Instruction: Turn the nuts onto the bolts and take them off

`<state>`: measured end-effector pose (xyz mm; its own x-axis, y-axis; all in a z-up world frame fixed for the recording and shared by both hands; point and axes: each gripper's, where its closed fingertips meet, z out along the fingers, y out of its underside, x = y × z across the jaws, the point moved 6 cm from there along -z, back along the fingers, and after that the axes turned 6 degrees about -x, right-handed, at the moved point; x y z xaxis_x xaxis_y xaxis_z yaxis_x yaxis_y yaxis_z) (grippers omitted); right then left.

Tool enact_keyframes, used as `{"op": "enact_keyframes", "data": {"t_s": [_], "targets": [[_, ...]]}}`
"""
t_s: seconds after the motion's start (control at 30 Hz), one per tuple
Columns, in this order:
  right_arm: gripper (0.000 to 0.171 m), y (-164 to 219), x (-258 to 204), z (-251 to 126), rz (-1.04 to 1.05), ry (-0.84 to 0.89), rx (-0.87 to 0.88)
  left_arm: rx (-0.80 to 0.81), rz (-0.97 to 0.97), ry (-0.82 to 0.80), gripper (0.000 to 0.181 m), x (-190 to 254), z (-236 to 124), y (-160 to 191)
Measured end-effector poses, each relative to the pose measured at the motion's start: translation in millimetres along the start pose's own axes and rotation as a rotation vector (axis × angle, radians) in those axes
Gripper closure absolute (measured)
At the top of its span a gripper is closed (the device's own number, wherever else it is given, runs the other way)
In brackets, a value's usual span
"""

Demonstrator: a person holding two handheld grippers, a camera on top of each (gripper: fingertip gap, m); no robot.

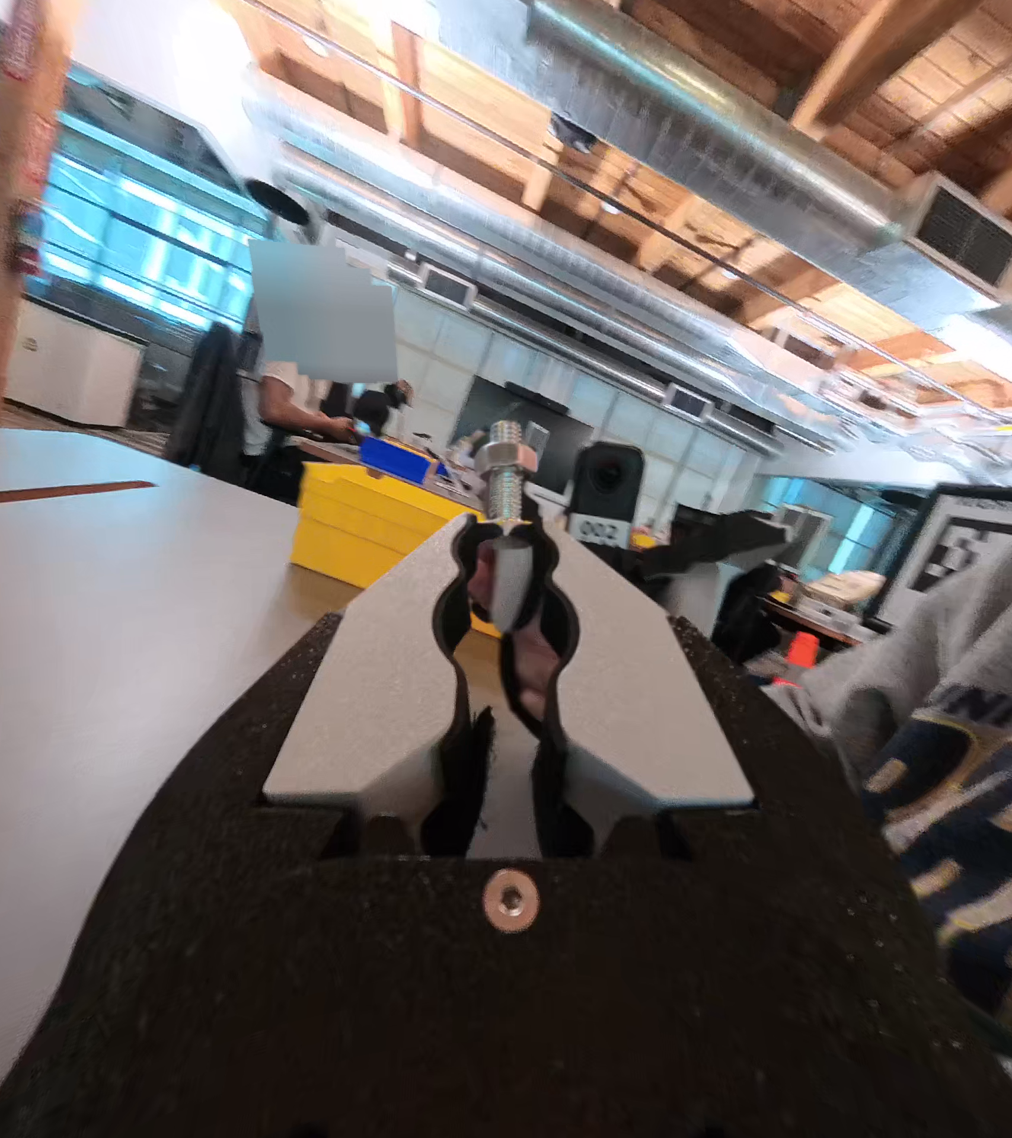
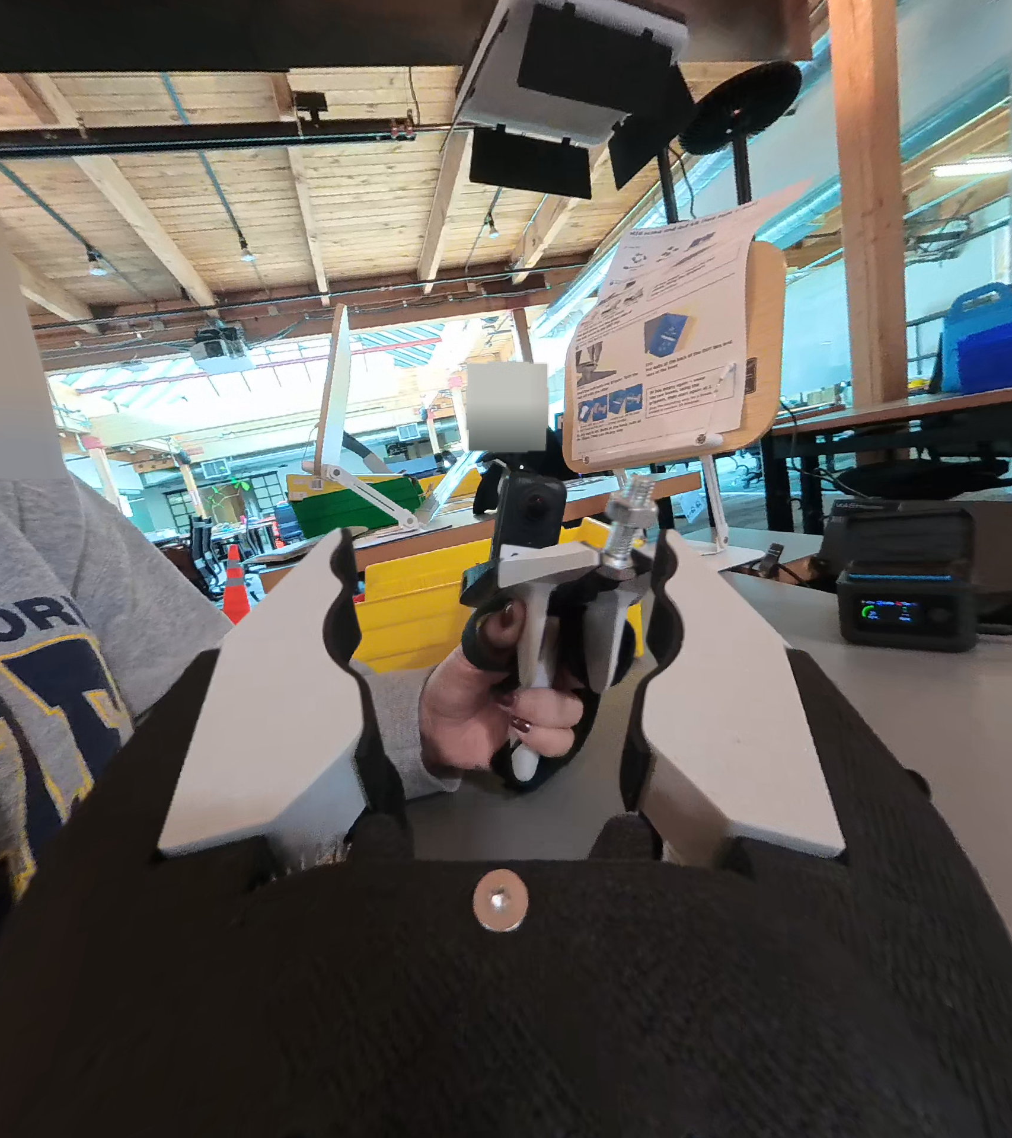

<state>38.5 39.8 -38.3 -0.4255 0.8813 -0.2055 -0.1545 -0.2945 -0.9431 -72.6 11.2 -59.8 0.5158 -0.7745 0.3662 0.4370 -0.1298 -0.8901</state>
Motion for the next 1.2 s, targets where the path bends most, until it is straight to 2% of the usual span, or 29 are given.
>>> {"op": "enact_keyframes", "data": {"t_s": [0.1,0.2,0.37,0.43,0.47,0.6,0.67,0.77,0.87,0.9,0.93,1.03,1.13,1.2], "targets": [[0.072,1,-1,3,-0.007,0.0,0.004,-0.097,-0.034,0.113,0.167,12,18,15],[0.071,1,-4,5,-0.005,-0.015,0.011,-0.133,-0.071,0.16,0.166,17,29,23],[0.068,2,-5,4,0.007,-0.025,-0.007,0.022,-0.073,0.036,0.167,3,10,7],[0.081,-1,-6,-1,0.018,-0.054,0.007,0.049,-0.068,-0.039,0.167,-7,-2,1],[0.08,-1,-3,-1,0.018,-0.026,0.011,0.036,-0.066,-0.033,0.167,-6,-4,1],[0.067,3,0,3,0.026,0.002,-0.002,-0.09,-0.078,0.124,0.167,12,19,15],[0.066,4,-3,6,0.035,-0.023,-0.001,-0.152,-0.095,0.172,0.166,19,31,26],[0.066,7,-7,9,0.028,-0.045,-0.018,-0.158,-0.071,0.123,0.167,17,35,30],[0.061,6,-5,5,0.045,-0.041,-0.022,-0.042,-0.042,0.001,0.167,4,16,13],[0.061,6,-3,3,0.052,-0.036,-0.023,-0.008,-0.039,-0.05,0.167,-1,7,7],[0.069,5,-3,1,0.05,-0.045,-0.024,0.012,-0.044,-0.084,0.167,-6,1,4],[0.066,6,0,3,0.051,-0.017,-0.016,0.009,-0.067,0.017,0.167,1,3,3],[0.062,6,-2,6,0.06,-0.037,-0.001,-0.113,-0.116,0.153,0.166,15,24,21],[0.062,6,-6,8,0.063,-0.061,0.013,-0.146,-0.139,0.188,0.166,19,33,29]]}}
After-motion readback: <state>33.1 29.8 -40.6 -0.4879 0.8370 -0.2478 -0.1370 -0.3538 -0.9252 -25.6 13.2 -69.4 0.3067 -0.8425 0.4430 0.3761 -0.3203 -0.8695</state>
